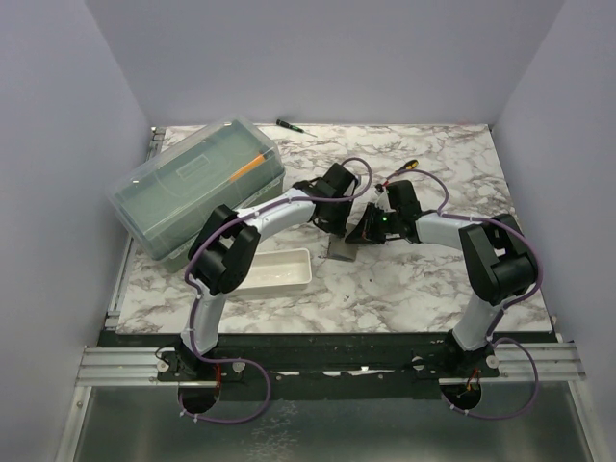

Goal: Put the credit cards into the card holder
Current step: Close the card holder at the center of the board.

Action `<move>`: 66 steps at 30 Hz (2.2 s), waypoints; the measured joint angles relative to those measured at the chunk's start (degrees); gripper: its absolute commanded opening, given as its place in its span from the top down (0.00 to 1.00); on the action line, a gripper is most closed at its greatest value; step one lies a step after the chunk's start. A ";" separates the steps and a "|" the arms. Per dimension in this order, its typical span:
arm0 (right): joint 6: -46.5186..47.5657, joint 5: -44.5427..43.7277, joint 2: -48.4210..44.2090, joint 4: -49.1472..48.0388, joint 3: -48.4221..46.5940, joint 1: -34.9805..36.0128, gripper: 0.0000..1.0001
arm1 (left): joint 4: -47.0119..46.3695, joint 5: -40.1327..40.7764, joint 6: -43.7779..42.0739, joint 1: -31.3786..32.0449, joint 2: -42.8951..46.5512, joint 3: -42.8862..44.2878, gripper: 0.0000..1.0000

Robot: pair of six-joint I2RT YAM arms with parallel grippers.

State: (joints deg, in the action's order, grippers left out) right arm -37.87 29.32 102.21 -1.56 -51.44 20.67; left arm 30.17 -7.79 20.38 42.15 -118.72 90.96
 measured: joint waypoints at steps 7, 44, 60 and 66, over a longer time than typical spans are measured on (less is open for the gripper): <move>0.00 0.07 0.09 -0.04 0.00 0.00 1.00 | 0.15 0.66 -1.42 -0.09 0.68 -0.46 1.00; 0.44 2.80 1.77 0.13 -1.14 -0.50 1.00 | -2.25 -16.57 1.57 -6.14 0.72 -3.65 1.00; 0.44 3.23 2.14 -0.09 -1.36 -0.55 1.00 | -2.34 -14.34 5.31 -6.08 0.70 -3.61 1.00; 0.44 3.34 2.29 -0.07 -1.53 -0.55 1.00 | -2.99 -13.55 6.25 -6.08 0.61 -3.61 1.00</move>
State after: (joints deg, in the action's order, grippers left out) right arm -37.43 32.67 104.51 -1.63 -52.97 20.12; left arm 27.18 -21.34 26.63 36.07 -118.10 87.35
